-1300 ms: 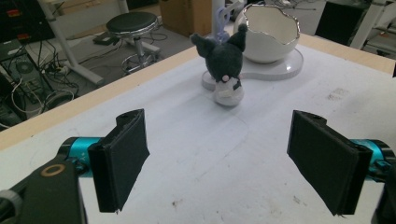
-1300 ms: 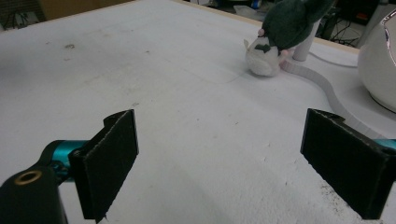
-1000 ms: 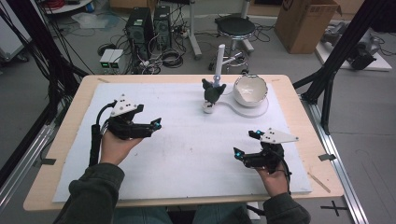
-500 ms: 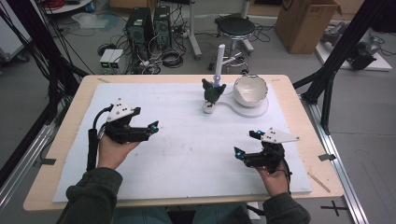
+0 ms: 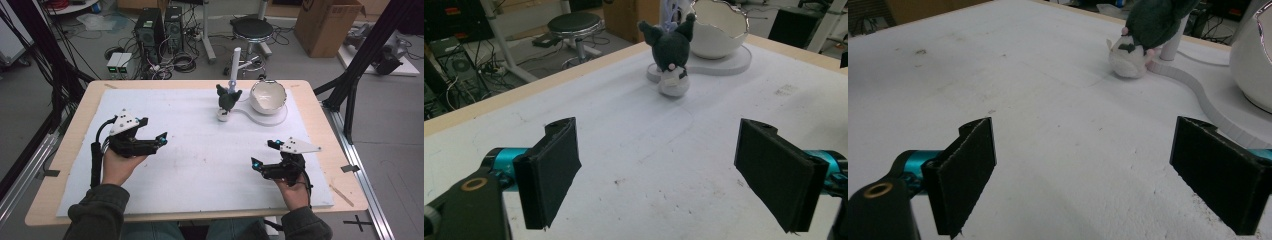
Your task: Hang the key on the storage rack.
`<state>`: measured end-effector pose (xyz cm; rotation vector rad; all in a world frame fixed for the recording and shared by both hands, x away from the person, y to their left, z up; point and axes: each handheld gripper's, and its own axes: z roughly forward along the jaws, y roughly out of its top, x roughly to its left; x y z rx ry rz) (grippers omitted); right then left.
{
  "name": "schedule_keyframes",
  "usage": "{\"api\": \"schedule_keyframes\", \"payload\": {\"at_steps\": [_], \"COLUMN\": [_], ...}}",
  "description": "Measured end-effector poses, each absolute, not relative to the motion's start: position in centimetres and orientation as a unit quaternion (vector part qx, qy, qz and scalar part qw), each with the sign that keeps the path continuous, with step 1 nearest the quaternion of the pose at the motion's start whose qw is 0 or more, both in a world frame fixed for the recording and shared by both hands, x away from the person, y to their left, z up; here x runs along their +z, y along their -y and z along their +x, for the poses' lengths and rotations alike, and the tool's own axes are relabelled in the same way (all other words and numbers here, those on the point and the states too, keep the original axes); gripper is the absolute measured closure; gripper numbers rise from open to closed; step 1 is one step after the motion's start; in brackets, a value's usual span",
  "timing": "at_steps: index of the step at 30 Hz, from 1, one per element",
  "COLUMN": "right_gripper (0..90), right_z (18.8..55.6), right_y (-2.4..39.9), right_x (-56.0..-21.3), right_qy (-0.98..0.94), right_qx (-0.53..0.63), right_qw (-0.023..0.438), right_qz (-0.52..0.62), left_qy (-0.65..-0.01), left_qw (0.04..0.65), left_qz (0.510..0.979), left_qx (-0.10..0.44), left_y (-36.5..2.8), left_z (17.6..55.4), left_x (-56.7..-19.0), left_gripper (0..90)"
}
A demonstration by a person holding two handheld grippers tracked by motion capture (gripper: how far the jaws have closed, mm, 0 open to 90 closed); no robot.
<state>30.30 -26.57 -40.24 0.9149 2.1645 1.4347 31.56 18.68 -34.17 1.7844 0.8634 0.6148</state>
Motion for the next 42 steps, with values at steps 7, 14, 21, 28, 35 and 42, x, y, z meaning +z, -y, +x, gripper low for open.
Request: {"api": "schedule_keyframes", "payload": {"at_steps": [7,14,21,28,35,42], "right_gripper": [10.5,10.5,10.5,10.5,10.5,10.5], "right_z": [30.2,30.1,30.1,30.1,30.1,30.1], "right_y": [26.6,26.6,26.7,26.6,26.7,26.6], "right_x": [-40.3,-40.3,-40.4,-40.4,-40.4,-40.4], "right_qy": [-0.771,-0.773,-0.773,-0.774,-0.773,-0.775], "right_qx": [0.51,0.507,0.508,0.507,0.506,0.506], "right_qw": [0.193,0.193,0.191,0.193,0.192,0.191], "right_qz": [0.331,0.329,0.33,0.327,0.329,0.327], "left_qy": [-0.362,-0.362,-0.365,-0.365,-0.366,-0.368], "left_qw": [0.513,0.513,0.513,0.511,0.508,0.508], "left_qz": [0.737,0.736,0.736,0.738,0.74,0.739], "left_qx": [0.251,0.252,0.25,0.248,0.247,0.247], "left_y": [-19.3,-19.7,-20.1,-20.4,-20.8,-21.2], "left_z": [31.0,30.6,30.2,29.7,29.1,28.6], "left_x": [-34.7,-34.9,-35.5,-36.0,-36.4,-36.9], "left_gripper": [18.4,18.4,18.4,18.2,18.2,18.2]}}
